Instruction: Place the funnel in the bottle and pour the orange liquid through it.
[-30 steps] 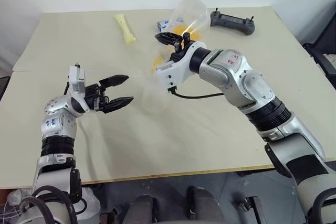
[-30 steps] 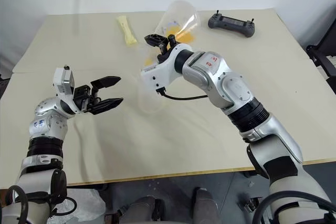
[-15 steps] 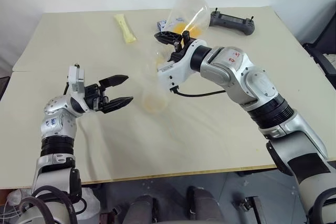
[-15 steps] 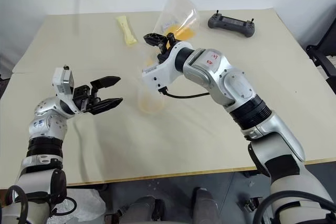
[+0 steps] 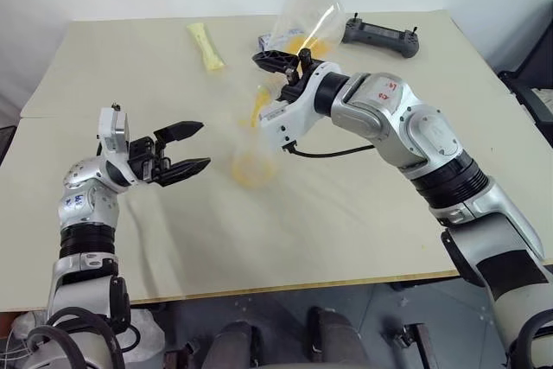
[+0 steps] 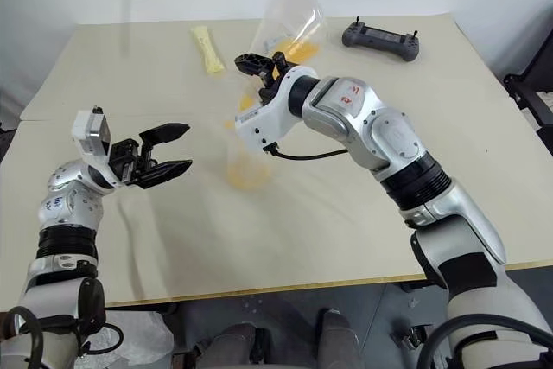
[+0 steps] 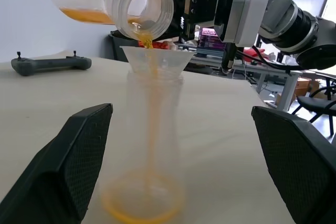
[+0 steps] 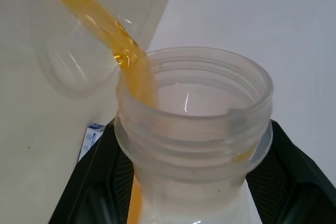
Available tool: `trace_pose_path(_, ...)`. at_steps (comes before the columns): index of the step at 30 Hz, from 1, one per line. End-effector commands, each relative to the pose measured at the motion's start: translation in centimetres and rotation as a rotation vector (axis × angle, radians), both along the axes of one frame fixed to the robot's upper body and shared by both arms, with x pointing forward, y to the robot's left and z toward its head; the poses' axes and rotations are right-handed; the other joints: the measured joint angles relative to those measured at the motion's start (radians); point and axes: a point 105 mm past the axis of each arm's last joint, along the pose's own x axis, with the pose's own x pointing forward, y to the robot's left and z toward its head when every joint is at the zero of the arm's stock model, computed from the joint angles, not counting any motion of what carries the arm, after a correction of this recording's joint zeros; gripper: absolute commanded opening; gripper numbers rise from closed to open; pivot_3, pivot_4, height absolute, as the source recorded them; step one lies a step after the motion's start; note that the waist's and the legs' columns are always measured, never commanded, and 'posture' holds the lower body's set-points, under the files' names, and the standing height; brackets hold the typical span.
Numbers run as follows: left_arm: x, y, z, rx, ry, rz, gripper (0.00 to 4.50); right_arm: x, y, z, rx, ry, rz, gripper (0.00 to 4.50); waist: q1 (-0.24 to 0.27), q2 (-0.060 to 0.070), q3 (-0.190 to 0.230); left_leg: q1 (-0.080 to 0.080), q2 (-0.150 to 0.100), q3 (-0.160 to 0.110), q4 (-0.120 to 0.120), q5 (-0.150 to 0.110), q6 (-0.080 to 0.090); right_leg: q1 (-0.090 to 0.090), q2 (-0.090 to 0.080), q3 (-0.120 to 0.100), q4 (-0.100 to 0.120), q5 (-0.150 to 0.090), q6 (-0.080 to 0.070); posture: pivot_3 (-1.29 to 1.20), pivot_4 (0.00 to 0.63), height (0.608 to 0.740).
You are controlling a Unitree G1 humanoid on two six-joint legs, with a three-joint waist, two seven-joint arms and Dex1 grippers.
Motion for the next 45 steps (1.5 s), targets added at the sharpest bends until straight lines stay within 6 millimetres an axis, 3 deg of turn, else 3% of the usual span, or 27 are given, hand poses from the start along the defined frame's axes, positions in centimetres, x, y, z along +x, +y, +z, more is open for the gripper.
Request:
trace_pose_path(1, -0.3, 0.6, 1.4, -0.002, -0.05, -0.02, 4.5, -0.6, -0.3, 3.2, 0.056, -0.087, 0.014, 2.44, 0.0, 0.0, 0.0, 0.0, 0.0, 0.0, 0.0, 0.0, 0.0, 0.0, 0.0, 0.0, 0.0, 0.0, 0.0, 0.0, 0.15, 0.74)
trace_pose_path(45, 0.0, 0.5, 0.9, -0.001, -0.043, -0.072, 4.5, -0.5, 0.7, 3.3, 0.017, -0.131, 0.047, 2.44, -0.017, 0.0, 0.0, 0.0, 0.0, 0.0, 0.0, 0.0, 0.0, 0.0, 0.0, 0.0, 0.001, 0.0, 0.0, 0.0, 0.15, 0.74)
